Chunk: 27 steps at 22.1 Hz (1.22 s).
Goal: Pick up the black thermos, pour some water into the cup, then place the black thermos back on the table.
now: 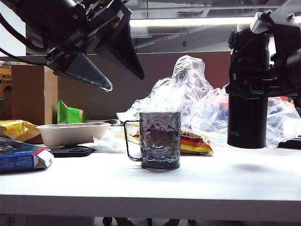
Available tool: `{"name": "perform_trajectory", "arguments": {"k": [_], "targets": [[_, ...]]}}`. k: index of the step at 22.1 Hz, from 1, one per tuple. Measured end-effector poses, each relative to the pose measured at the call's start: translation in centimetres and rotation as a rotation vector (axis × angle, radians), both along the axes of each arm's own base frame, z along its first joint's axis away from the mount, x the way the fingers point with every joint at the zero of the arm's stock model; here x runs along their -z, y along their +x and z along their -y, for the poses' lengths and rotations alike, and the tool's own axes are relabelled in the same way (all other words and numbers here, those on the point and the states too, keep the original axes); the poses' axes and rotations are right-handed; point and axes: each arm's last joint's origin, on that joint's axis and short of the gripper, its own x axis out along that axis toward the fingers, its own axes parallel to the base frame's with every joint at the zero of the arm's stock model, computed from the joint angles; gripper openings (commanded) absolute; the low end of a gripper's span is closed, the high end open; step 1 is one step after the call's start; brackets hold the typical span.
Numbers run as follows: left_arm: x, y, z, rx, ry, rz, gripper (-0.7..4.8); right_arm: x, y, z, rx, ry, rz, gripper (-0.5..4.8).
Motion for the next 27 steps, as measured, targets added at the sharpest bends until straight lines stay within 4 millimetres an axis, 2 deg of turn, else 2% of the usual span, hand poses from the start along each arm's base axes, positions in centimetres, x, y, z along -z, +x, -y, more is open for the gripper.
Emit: {"name": "perform_trajectory", "arguments": {"k": [5,15,16,19,20,21,22,24,25,27], "targets": [[0.0,0.0,0.0,0.0,0.0,0.0,4.79,2.2,0.6,-0.2,0.0,-0.023,-0.066,2.1],[0.1,-0.1,0.0,0.0,0.008,-0.01,4.79,3.2,1.3,-0.5,0.0,-0.005,-0.039,2.09],[0.1,-0.1,0.0,0.0,0.009,-0.011,4.79,3.2,1.3,-0.5,0.0,-0.005,-0.039,1.74],[0.1,-0.1,0.0,0.0,0.009,-0.011,4.79,3.2,1.3,-0.5,-0.001,-0.005,-0.039,1.72],[0.1,-0.1,0.0,0.0,0.009,-0.011,4.79,3.2,1.3,-0.5,-0.001,-0.005,-0.039,1.9],[0.1,-0.1,0.0,0.0,0.009,-0.011,4.79,3.2,1.3,-0.5,-0.001,-0.005,-0.039,2.56],[0.1,-0.1,0.0,0.0,0.009,-0.011,4.79,3.2,1.3,-0.5,-0.001,-0.005,-0.039,3.88],[0.1,-0.1,0.0,0.0,0.009,-0.011,4.79,3.3,1.3,-0.4,0.002,-0.007,-0.04,4.3],[0.1,-0.1,0.0,0.0,0.009,-0.011,4.79,3.3,1.3,-0.4,0.0,-0.008,-0.039,4.77],[0.1,-0.1,0.0,0.0,0.009,-0.011,4.79,3.1,1.3,-0.4,-0.001,-0.001,-0.023,4.79]]}}
